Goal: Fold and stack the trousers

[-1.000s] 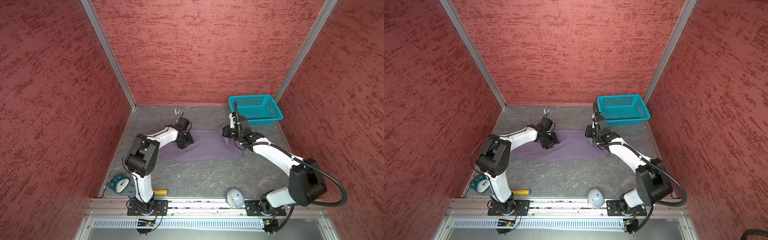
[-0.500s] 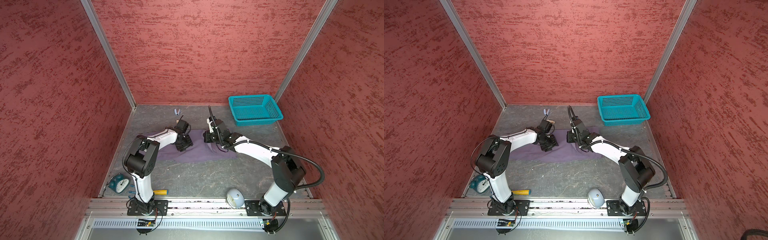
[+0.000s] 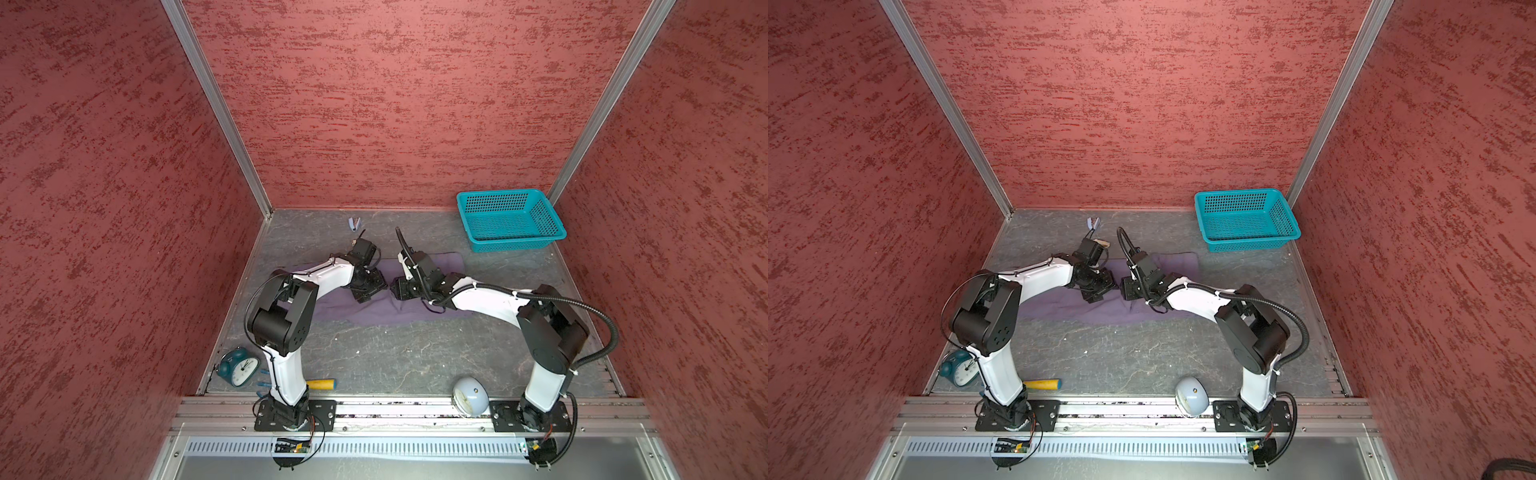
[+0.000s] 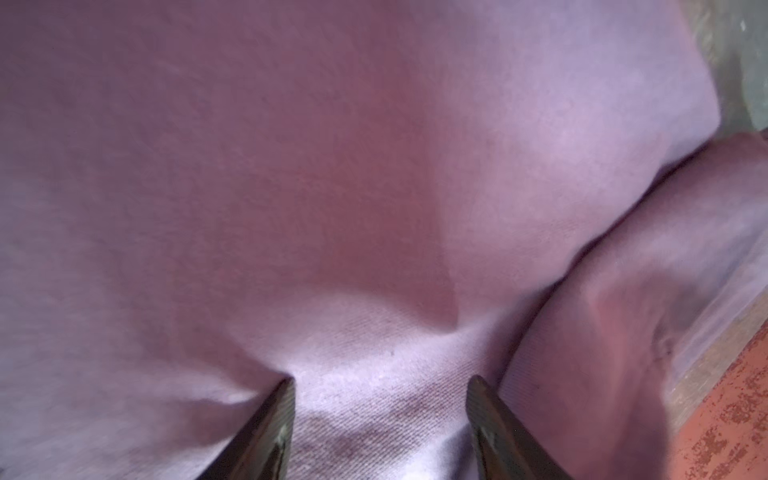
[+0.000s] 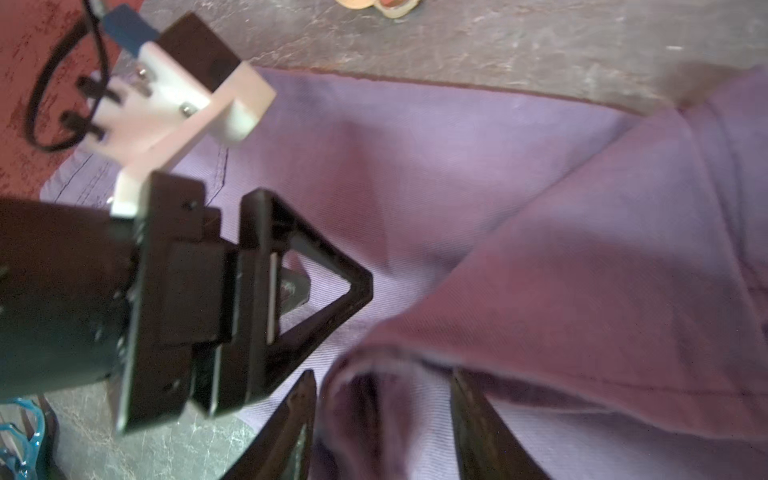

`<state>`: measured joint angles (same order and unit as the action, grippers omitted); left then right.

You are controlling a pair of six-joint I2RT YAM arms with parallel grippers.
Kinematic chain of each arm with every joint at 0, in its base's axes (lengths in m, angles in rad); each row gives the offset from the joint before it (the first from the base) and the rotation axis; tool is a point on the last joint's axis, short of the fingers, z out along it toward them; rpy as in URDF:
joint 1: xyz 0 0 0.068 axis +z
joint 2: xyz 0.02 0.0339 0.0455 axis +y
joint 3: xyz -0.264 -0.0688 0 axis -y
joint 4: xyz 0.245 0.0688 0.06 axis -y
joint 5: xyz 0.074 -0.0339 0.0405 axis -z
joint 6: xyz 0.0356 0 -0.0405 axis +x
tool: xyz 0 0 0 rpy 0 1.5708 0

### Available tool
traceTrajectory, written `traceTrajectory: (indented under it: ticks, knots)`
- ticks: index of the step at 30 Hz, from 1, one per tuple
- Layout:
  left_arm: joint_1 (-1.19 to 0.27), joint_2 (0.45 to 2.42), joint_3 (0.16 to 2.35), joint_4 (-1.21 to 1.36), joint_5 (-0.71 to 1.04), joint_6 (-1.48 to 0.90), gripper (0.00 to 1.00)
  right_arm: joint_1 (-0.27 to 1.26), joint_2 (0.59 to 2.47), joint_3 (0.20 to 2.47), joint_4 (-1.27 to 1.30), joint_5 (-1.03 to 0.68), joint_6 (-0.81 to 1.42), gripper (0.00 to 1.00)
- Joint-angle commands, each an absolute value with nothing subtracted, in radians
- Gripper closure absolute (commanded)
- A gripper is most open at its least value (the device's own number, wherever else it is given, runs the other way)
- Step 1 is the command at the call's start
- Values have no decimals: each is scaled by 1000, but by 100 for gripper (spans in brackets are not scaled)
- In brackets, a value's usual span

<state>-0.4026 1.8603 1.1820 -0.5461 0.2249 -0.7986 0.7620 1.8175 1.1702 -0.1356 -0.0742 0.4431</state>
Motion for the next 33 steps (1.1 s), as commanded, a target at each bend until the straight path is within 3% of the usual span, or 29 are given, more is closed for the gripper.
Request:
traceTrajectory:
  ticks: [1,4,8,12,17,20,22,24,25,27,28,29,33]
  knots:
    - [-377,1832,1188,-612,145,-784,33,772,1774,1179,-101,-106,403,45]
    - [-384,1800,1215,-650,100,-765,30,772,1684,1168,-117,-77,362,42]
    - [-417,1781,1275,-685,42,-712,23,760,1529,1111,-127,2,309,30]
    - [-491,1803,1373,-710,-1,-633,23,684,1390,1026,-130,36,337,29]
    - [-633,1935,1586,-808,-83,-498,20,444,1248,862,-84,-99,504,31]
    - [-684,2041,1714,-876,-96,-472,15,322,1200,785,-63,-173,582,23]
    - [-712,2103,1787,-907,-116,-459,13,250,1205,751,-45,-261,615,23]
    - [-738,2169,1874,-947,-152,-452,12,207,1234,736,-33,-346,629,37]
    - [-747,2200,1912,-968,-171,-450,12,199,1256,731,-25,-380,631,49]
    - [-760,2267,2014,-1031,-222,-454,12,194,1304,728,-7,-436,635,85]
    - [-763,2311,2069,-1068,-242,-454,12,194,1331,726,11,-458,643,96]
    - [-766,2345,2116,-1099,-264,-456,11,194,1354,720,33,-475,655,100]
    - [-772,2449,2258,-1179,-323,-468,10,194,1431,700,121,-525,692,100]
